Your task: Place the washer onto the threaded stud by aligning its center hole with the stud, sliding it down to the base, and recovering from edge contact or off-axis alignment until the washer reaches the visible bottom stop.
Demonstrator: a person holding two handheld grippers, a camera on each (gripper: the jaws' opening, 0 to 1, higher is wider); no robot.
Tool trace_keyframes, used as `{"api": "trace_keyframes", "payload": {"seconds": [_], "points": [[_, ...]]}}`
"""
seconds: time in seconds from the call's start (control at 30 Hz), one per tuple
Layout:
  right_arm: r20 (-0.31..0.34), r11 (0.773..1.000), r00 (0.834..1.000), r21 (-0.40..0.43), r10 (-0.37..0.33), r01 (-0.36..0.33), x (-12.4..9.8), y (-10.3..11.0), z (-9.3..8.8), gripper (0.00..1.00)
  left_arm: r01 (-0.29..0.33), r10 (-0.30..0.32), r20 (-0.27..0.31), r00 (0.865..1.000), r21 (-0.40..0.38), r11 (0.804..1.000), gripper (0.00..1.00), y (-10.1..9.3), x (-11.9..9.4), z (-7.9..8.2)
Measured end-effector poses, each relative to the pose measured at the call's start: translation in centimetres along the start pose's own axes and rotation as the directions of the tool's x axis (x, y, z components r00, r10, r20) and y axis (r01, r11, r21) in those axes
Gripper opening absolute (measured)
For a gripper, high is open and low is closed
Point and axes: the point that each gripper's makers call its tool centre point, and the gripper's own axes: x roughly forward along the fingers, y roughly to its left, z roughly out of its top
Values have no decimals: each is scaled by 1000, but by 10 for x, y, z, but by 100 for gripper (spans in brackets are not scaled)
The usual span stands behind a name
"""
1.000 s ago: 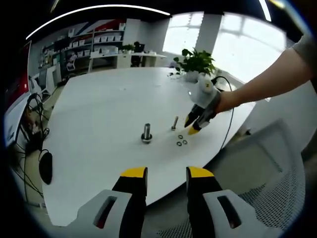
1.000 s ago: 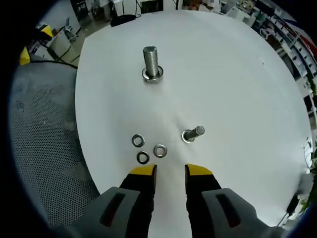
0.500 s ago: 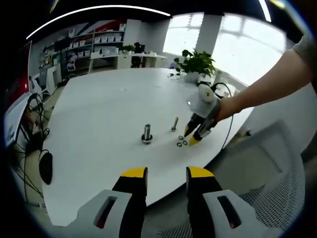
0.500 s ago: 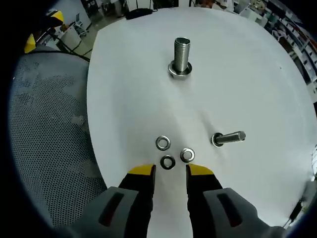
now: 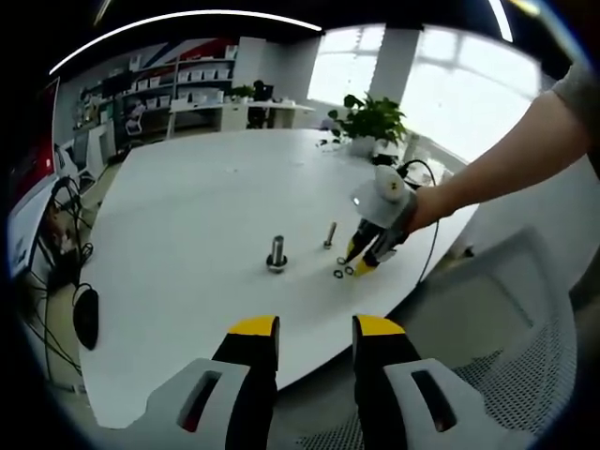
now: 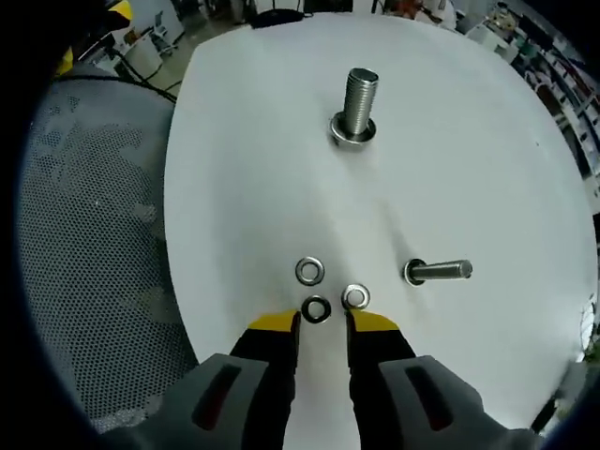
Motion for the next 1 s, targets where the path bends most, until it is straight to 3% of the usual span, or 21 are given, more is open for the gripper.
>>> {"api": "trace_keyframes", "payload": {"seconds": [0.07, 0.2, 0.33, 0.5, 0.6, 0.77, 1.0], "points": [[0, 1000, 1000, -13, -1, 1, 0, 1, 0, 20, 2, -2, 0, 1000, 1, 1000, 29, 0, 0, 0], [-6, 984, 1000, -179, 1, -2, 1, 6, 2, 16, 5, -5, -1, 1000, 4, 1000, 29, -1, 0, 0], [-3, 993, 1000, -113, 26, -26, 0, 4, 3, 16, 6, -6, -2, 1000, 4, 1000, 29, -1, 1, 0], [-31, 990, 999, -134, 26, -30, 1, 5, 3, 16, 8, -8, -3, 1000, 4, 1000, 29, -2, 1, 0], [-28, 995, 999, -89, 35, -37, 2, 6, 3, 19, 10, -10, -4, 1000, 4, 1000, 29, -2, 1, 0], [-4, 991, 999, -122, 48, -48, 1, 10, 3, 22, 13, -13, -2, 1000, 3, 1000, 29, -2, 1, 0], [-26, 991, 999, -128, 40, -43, 2, 9, 6, 20, 11, -11, 0, 1000, 3, 1000, 29, -2, 1, 0]]}}
